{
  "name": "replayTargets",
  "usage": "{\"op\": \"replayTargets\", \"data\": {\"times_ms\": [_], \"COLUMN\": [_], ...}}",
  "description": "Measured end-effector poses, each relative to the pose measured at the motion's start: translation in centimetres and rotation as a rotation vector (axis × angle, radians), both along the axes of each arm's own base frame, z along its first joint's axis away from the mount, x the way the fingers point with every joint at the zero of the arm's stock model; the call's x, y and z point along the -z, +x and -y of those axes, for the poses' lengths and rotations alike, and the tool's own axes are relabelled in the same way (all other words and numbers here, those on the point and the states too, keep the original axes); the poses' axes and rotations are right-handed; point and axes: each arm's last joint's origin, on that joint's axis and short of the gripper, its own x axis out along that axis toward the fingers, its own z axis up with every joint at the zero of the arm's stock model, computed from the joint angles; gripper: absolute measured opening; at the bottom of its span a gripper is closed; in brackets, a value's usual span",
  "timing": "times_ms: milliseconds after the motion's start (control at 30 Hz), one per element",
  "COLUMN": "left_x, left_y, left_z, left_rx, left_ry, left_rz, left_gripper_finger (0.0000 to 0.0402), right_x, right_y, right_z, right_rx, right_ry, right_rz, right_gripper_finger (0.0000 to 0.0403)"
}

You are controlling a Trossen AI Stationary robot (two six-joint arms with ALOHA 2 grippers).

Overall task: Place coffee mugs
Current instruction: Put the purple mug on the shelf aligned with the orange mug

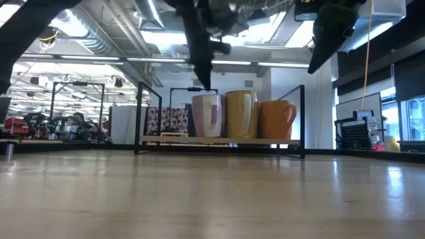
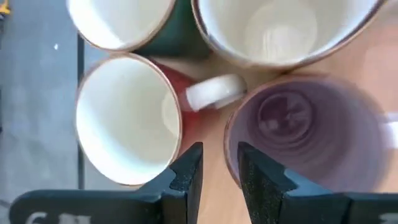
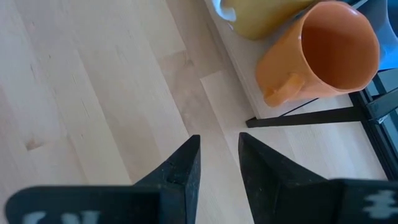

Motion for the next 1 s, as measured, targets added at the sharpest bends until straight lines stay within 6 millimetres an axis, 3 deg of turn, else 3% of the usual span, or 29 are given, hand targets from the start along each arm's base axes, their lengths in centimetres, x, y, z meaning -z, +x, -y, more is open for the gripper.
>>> {"op": "replayTargets", "data": {"times_ms": [200, 300, 567, 1000], "left_x": [-3.6, -3.2, -2.8, -0.8], "left_y": [-1.5, -2.0, -3.7, -4.0], "left_z": [0.6, -0.1, -1.4, -1.4], "left_rx": [-0.013, -0.108, -0.557, -0.645], "left_ry": [-0.287, -0.316, -0.369, -0.462], "left_rz": [0.280, 0.263, 0.258, 0.224], "left_gripper_finger": [0.0094, 0.0094, 0.0094, 0.0109], "right_x": [0.0, 0.0, 0.0, -0.1], "right_y": [0.0, 0.1, 0.1, 0.2], "right_z": [0.0, 0.0, 0.0, 0.0], "right_rx": [0.000, -0.002, -0.004, -0.005], "right_ry": [0.000, 0.004, 0.009, 0.009], "right_rz": [0.002, 0.010, 0.009, 0.017], "right_gripper_finger": [0.0097, 0.0097, 0.0097, 0.0097]}}
